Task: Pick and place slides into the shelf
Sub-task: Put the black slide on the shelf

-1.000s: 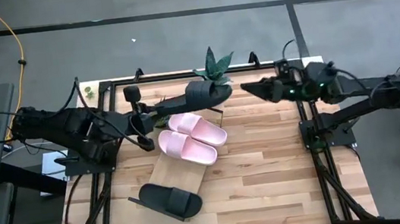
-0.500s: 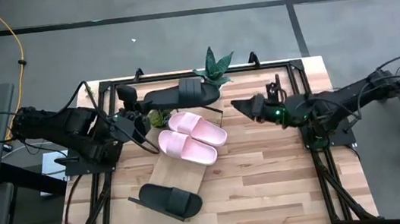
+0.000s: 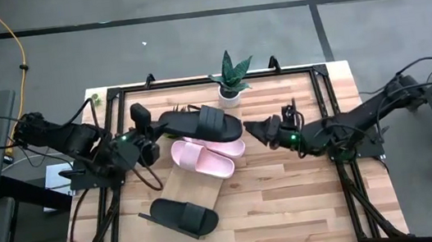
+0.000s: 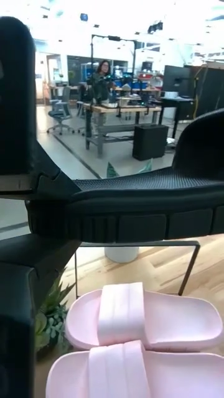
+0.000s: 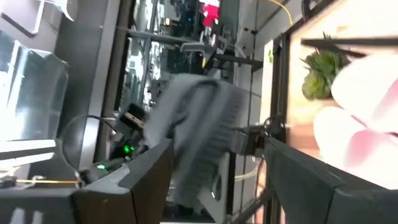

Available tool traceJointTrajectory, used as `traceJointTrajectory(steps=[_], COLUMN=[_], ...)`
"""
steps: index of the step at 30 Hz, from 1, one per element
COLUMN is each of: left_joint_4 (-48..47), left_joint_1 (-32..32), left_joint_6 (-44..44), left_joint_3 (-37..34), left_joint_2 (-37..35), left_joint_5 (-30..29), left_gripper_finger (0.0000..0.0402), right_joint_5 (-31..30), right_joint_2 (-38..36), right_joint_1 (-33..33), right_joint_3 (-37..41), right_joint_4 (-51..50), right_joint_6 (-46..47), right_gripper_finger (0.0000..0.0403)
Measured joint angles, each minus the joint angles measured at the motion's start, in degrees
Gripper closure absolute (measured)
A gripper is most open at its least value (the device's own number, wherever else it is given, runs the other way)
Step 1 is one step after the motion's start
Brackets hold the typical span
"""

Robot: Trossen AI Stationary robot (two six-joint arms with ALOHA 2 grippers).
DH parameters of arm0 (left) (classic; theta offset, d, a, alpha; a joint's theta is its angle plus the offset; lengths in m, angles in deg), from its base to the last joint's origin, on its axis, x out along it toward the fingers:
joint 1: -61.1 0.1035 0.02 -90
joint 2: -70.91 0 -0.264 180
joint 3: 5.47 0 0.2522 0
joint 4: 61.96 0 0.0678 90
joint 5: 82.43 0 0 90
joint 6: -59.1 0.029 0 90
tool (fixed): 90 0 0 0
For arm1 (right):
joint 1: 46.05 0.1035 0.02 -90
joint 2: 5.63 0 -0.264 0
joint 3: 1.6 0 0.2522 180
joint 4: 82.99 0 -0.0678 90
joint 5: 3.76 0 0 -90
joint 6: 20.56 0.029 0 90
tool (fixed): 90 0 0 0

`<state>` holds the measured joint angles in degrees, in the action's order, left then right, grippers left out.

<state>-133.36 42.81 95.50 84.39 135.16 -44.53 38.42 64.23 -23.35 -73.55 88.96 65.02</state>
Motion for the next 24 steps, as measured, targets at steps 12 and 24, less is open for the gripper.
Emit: traceJointTrajectory(steps=[12,24], left_joint_4=[-0.9,-0.7], left_joint_1=[-0.1,-0.1], left_joint_6=[1.2,1.3], left_joint_3=[0.0,0.0], left_joint_2=[2.8,5.0], left_joint_5=[-0.6,-1.7], left_gripper_finger=[0.0349,0.0349], right_joint_5=[-3.0,-1.6], right_joint_2=[3.4,4.4], right_joint_1=[3.4,3.4], right_joint_3=[0.0,0.0], right_joint_4=[4.4,4.4], right_joint_6=[2.5,6.0], right_gripper_finger=[0.0159,0.0159])
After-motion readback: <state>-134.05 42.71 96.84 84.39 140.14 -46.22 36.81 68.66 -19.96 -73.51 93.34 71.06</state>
